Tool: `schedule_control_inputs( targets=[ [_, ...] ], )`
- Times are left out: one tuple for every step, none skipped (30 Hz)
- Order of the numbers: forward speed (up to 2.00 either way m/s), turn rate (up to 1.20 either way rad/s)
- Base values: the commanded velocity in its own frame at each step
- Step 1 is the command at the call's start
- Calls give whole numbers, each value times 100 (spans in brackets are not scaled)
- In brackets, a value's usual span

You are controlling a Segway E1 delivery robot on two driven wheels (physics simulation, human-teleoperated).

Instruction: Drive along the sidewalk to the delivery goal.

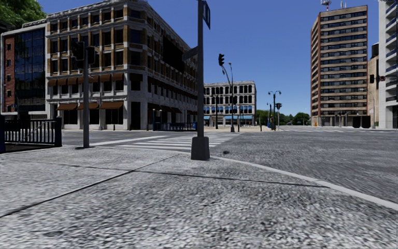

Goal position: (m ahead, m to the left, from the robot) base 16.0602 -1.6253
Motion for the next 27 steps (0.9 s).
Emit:
schedule_control_inputs(
  targets=[
    [200, 47],
    [200, 47],
    [200, 47],
    [200, 47],
    [200, 47],
    [200, 47],
    [200, 47],
    [200, 47],
    [200, 47],
    [200, 47],
    [200, 47],
    [200, 47],
    [200, 47],
    [200, 47],
    [200, 47],
    [200, 47],
    [200, 47],
    [200, 47],
    [200, 47],
    [200, 46],
    [200, 39],
    [200, 26],
    [200, 0],
    [200, 0],
    [200, 0],
    [200, 0],
    [200, 0]
  ],
)
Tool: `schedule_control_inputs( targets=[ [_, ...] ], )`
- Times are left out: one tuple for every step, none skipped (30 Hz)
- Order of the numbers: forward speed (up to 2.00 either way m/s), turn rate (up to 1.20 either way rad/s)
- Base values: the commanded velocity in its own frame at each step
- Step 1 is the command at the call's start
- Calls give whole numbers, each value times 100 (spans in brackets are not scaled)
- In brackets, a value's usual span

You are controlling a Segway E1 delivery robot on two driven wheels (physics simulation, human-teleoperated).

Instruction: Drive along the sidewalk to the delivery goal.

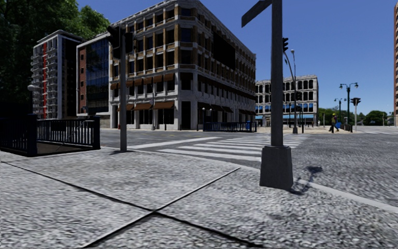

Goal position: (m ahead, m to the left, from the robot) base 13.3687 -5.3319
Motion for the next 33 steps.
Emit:
schedule_control_inputs(
  targets=[
    [200, 0],
    [200, 0],
    [200, 0],
    [200, 0],
    [200, 0],
    [200, 0],
    [200, 0],
    [200, 0],
    [200, 0],
    [200, 0],
    [200, 0],
    [200, 0],
    [200, 0],
    [200, 0],
    [200, 0],
    [200, 0],
    [200, 0],
    [200, 0],
    [200, 0],
    [200, 0],
    [200, 0],
    [200, 0],
    [200, 0],
    [200, 0],
    [200, 0],
    [200, 0],
    [200, 0],
    [200, 0],
    [200, 0],
    [200, 0],
    [200, 0],
    [200, -8],
    [200, -14]
  ],
)
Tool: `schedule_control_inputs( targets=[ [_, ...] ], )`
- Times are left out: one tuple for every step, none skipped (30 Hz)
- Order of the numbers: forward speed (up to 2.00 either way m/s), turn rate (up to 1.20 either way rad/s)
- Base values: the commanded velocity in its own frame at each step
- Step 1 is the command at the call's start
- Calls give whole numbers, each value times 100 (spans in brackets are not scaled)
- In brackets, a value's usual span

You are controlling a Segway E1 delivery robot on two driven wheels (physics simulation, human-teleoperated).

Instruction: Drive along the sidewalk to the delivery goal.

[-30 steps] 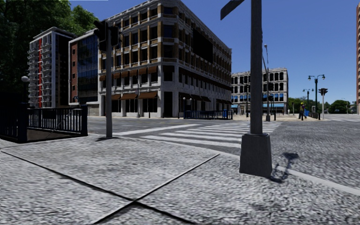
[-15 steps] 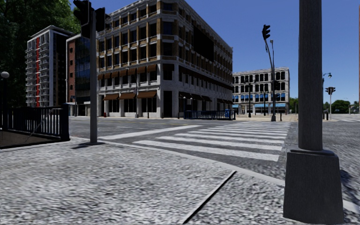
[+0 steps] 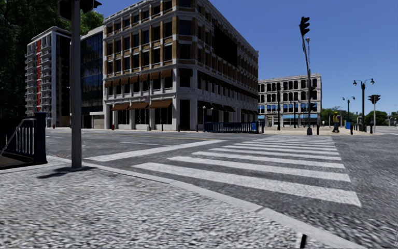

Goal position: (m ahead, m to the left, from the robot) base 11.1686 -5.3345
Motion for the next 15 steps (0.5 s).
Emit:
schedule_control_inputs(
  targets=[
    [200, -17],
    [200, -18],
    [200, -18],
    [200, -18],
    [200, -18],
    [200, -18],
    [200, -18],
    [200, -22],
    [200, -26],
    [198, -28],
    [194, -28],
    [194, -28],
    [191, -28],
    [188, -28],
    [183, -28]
  ],
)
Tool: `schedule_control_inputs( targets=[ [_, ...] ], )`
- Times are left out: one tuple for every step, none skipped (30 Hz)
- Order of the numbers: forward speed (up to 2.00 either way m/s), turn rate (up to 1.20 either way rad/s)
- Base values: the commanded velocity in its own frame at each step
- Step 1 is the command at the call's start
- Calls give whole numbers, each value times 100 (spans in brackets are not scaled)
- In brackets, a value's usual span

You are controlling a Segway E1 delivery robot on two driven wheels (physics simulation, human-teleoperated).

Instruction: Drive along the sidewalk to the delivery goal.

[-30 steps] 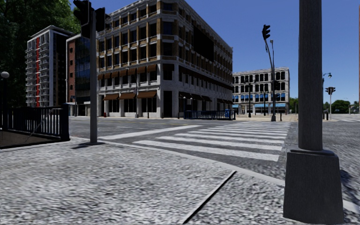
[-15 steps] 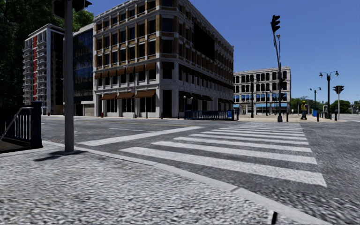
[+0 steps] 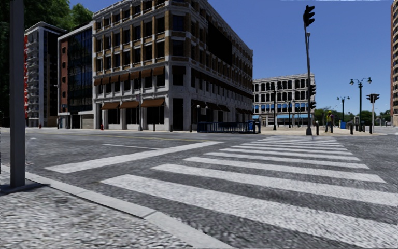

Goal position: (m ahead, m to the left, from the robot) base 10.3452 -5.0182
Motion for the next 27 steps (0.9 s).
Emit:
schedule_control_inputs(
  targets=[
    [173, -29],
    [173, -29],
    [164, -29],
    [159, -30],
    [157, -30],
    [157, -30],
    [155, -30],
    [152, -30],
    [146, -30],
    [139, -31],
    [139, -31],
    [132, -32],
    [127, -33],
    [125, -34],
    [120, -35],
    [120, -35],
    [117, -36],
    [114, -38],
    [113, -39],
    [112, -39],
    [112, -39],
    [112, -39],
    [112, -39],
    [112, -39],
    [112, -40],
    [112, -40],
    [112, -43]
  ],
)
